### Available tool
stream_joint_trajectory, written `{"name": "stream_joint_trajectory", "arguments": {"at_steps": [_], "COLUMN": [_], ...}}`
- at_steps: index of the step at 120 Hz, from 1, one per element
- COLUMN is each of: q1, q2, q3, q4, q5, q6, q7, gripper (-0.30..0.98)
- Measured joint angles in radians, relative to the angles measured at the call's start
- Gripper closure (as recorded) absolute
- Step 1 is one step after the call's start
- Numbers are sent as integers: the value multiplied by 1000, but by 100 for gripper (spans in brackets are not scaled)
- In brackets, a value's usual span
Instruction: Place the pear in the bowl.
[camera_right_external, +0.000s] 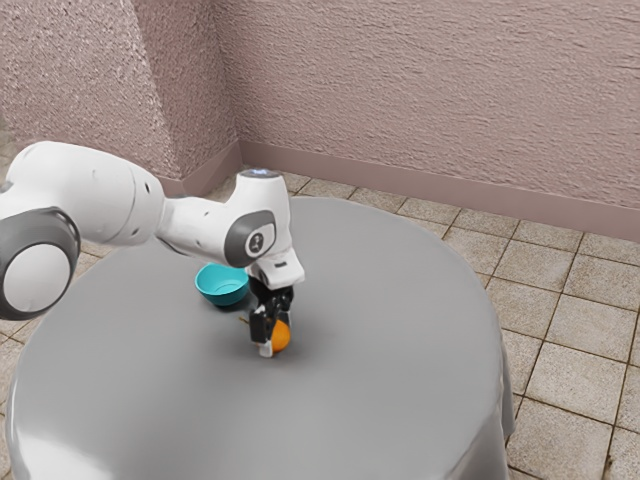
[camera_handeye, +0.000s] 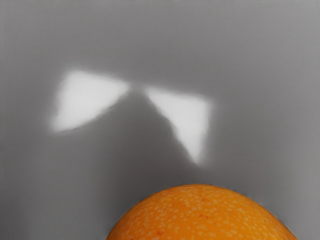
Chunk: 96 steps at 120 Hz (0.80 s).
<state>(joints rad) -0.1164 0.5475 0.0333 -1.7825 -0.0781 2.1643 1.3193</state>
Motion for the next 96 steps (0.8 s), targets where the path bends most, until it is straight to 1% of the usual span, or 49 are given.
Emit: {"name": "stream_joint_trajectory", "arguments": {"at_steps": [14,23,29,53,67,81,88,96], "q1": [0,0,-1,2,55,110,117,129], "q2": [-9,-17,-31,-172,-243,-248,-223,-177], "q3": [0,0,0,12,45,88,118,133], "q4": [1,1,-2,-22,-22,-9,18,66], "q5": [-5,-5,-4,6,12,16,16,17], "q6": [1,4,6,3,-6,-10,-12,-13], "q7": [6,9,10,12,12,13,13,14], "gripper": [29,39,43,52,54,56,55,55]}}
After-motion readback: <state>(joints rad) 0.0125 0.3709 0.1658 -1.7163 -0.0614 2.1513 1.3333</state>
